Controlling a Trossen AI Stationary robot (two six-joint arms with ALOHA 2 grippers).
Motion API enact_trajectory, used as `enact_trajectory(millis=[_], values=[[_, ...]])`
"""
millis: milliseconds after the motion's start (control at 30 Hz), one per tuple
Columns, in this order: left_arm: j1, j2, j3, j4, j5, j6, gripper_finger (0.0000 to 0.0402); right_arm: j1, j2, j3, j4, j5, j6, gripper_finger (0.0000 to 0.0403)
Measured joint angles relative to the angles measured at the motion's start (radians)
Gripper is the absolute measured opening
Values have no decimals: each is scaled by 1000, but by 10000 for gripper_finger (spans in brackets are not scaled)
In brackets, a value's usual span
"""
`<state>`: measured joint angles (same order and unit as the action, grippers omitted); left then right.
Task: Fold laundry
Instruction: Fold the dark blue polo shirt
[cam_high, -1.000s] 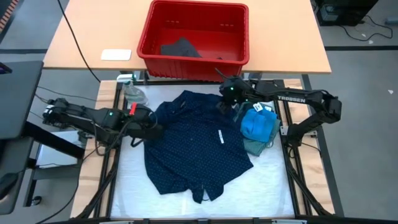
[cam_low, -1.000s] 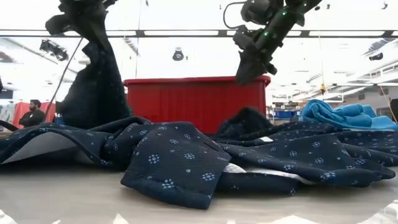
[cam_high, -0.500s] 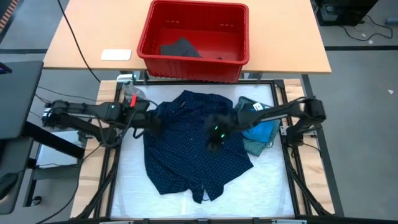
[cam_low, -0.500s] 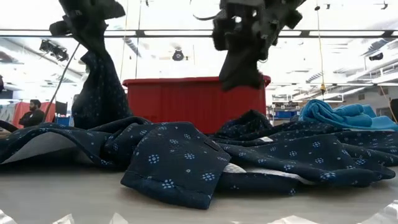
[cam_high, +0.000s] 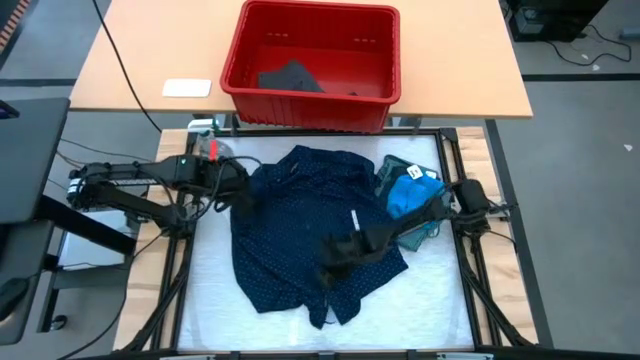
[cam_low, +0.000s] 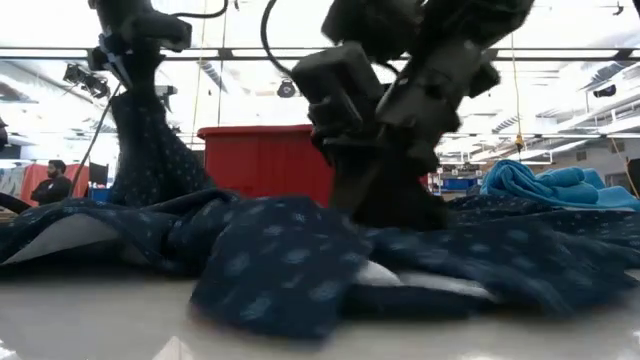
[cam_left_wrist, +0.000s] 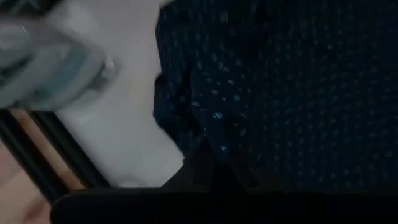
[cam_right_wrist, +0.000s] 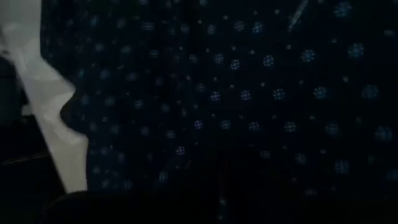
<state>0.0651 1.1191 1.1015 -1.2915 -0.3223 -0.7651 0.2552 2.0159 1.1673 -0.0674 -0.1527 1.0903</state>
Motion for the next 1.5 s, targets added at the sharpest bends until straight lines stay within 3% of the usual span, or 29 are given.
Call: enact_trajectory(millis=[167, 333, 500, 667, 767, 933, 1033, 1133, 1267, 1400, 1500], values=[[-106, 0, 0, -129, 55, -152, 3, 136, 9, 9, -94, -49, 81, 7], [-330, 0, -13, -116, 167, -447, 2, 320, -75, 6, -425, -67, 107, 14], [-585, 0, -61, 91, 171, -738, 1, 465, -171, -7, -845, -29, 217, 14], [-822, 19, -130, 420, 80, -960, 1, 550, -302, -2, -880, -30, 279, 15], [-904, 51, -145, 529, -43, -1001, 1, 573, -378, -4, -849, 89, 342, 16], [-851, 68, -145, 518, -143, -890, 1, 515, -479, -2, -846, 460, 427, 11], [-743, 67, -145, 478, -155, -761, 1, 377, -488, -2, -820, 553, 367, 6], [-609, 65, -144, 443, -126, -629, 2, 204, -447, -2, -698, 511, 195, 5], [-444, 65, -144, 365, -38, -485, 2, -24, -358, -1, -476, 374, -45, 4], [-362, 57, -144, 236, 11, -455, 3, -191, -240, -1, -372, 178, -151, 4], [-350, 34, -144, 137, 36, -454, 3, -242, -162, -1, -312, 28, -207, 3]])
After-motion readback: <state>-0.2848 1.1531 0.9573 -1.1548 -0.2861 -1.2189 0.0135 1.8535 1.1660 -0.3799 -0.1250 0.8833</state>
